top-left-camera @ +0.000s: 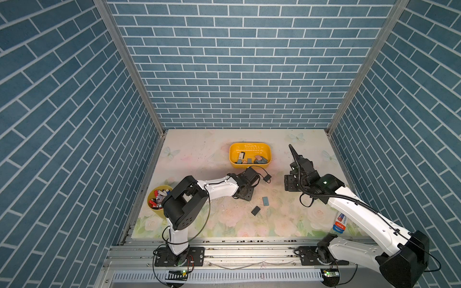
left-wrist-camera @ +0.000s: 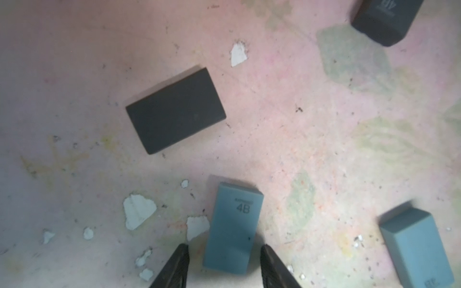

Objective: Put the eraser in the storage box
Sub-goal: Pick up the eraser from the center of the board.

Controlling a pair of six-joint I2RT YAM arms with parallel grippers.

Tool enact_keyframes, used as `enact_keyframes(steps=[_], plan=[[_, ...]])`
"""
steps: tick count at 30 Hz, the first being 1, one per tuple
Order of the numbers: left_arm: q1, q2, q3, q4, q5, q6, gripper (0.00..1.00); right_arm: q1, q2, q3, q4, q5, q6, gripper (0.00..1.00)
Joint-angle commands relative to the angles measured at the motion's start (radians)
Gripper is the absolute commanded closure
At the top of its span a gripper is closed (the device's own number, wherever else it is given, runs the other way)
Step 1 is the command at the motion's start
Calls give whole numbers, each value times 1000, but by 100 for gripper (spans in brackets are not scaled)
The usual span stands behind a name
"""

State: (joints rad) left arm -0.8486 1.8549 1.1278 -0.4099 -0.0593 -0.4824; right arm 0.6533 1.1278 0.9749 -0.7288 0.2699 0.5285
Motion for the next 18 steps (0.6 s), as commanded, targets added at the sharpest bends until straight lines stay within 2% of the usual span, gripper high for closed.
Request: enact_keyframes(steps=[1, 11, 18], plan=[[-4, 24, -37, -89, 11, -18, 50, 12, 5, 2, -17, 23, 51, 28], [-4, 76, 69, -138, -2, 12, 45, 31, 14, -20, -6, 29, 64, 28], [-4, 119, 81, -123, 17, 12, 55, 40, 10, -19, -7, 33, 64, 28]])
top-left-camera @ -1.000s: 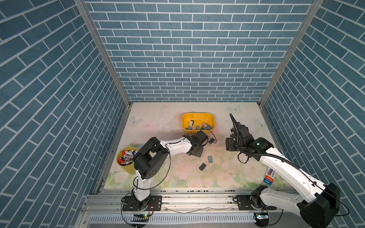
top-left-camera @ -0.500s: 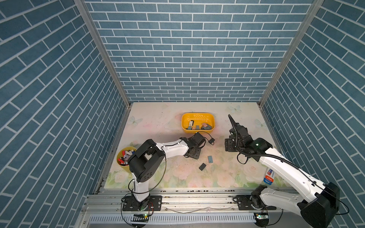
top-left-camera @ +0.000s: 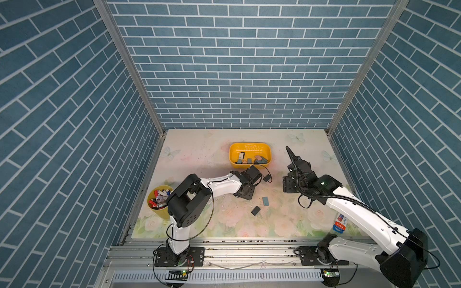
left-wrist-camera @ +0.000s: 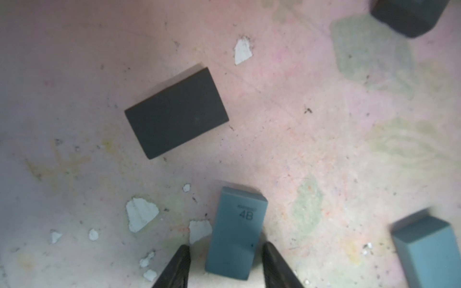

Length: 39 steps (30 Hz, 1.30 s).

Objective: Put the eraser in the storage box
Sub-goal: Pick up the eraser from the center of the board.

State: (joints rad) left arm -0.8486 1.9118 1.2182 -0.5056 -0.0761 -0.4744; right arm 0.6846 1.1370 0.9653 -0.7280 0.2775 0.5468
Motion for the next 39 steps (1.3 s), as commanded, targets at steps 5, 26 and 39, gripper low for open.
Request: enact_keyframes(steps=[5, 26, 39], plan=[[-4, 63, -23, -15, 51, -6, 63, 13, -14, -35, -8, 24, 50, 28], [-4, -119, -117, -47, -4, -58, 79, 136, 194, -103, 118, 7, 118, 28], [16, -316, -233, -74, -115, -111, 82, 148, 274, -146, 282, -102, 150, 29]])
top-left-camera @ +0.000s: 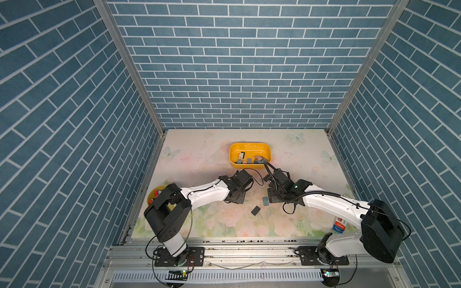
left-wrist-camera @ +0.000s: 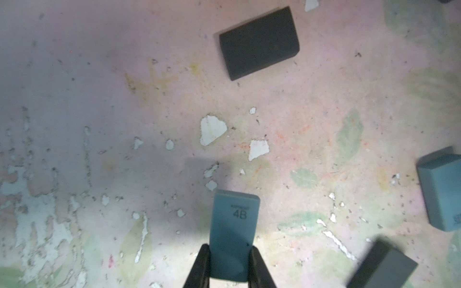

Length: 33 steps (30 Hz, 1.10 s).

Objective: Put the eraser in the storage box
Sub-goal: Pick up the eraser from the center of the board, then place the eraser in the storage box.

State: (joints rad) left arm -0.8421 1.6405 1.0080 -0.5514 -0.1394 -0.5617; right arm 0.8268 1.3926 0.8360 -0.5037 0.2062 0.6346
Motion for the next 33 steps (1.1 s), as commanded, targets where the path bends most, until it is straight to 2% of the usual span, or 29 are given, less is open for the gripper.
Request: enact_keyframes(steps=[1, 6, 13, 22, 33], plan=[[17, -65, -27, -32, -59, -26, 82, 6, 24, -20, 73, -37, 66, 29], [60, -121, -15, -50, -81, -31, 81, 8, 66, -30, 134, -54, 74, 30], [101, -122, 91, -78, -118, -33, 81, 16, 116, -23, 162, -46, 86, 31], [164, -26, 264, -90, -102, -26, 81, 35, 139, -38, 178, -30, 110, 35], [215, 184, 534, -121, -67, 24, 81, 60, 167, -47, 194, -9, 130, 39]])
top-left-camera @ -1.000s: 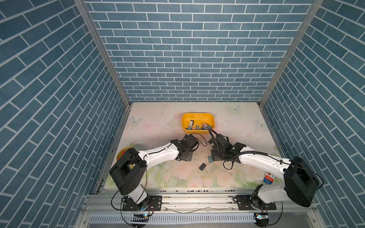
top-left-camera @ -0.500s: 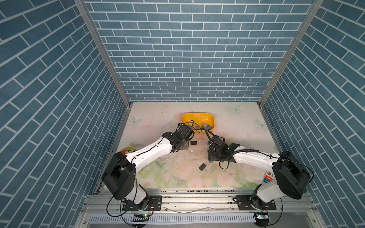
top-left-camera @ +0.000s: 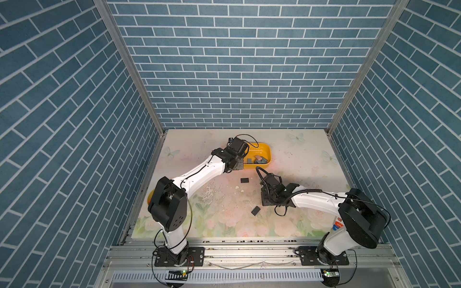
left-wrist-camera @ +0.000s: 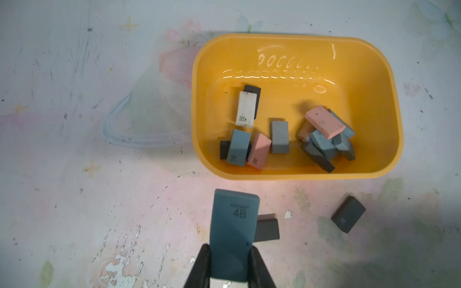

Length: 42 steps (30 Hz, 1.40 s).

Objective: Put the eraser in the storage box
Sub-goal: Place the eraser in the storage box.

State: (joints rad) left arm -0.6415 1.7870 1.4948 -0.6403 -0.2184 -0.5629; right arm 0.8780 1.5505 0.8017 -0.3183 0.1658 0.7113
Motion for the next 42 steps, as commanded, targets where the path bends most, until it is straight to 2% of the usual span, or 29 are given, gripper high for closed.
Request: enact_keyframes(steps=[1, 5, 23, 35, 42], plan=[[21, 57, 63, -29, 18, 29, 81, 9, 10, -15, 10, 32, 57, 40], [46, 138, 141, -37, 54, 39, 80, 18, 14, -18, 14, 38, 62, 41], [64, 435, 467, -115, 65, 100, 79, 63, 31, -10, 11, 60, 80, 50], [67, 577, 600, -176, 68, 107, 78, 104, 76, 12, 7, 63, 89, 59], [70, 609, 609, -177, 72, 102, 73, 111, 76, 9, 1, 72, 94, 65]])
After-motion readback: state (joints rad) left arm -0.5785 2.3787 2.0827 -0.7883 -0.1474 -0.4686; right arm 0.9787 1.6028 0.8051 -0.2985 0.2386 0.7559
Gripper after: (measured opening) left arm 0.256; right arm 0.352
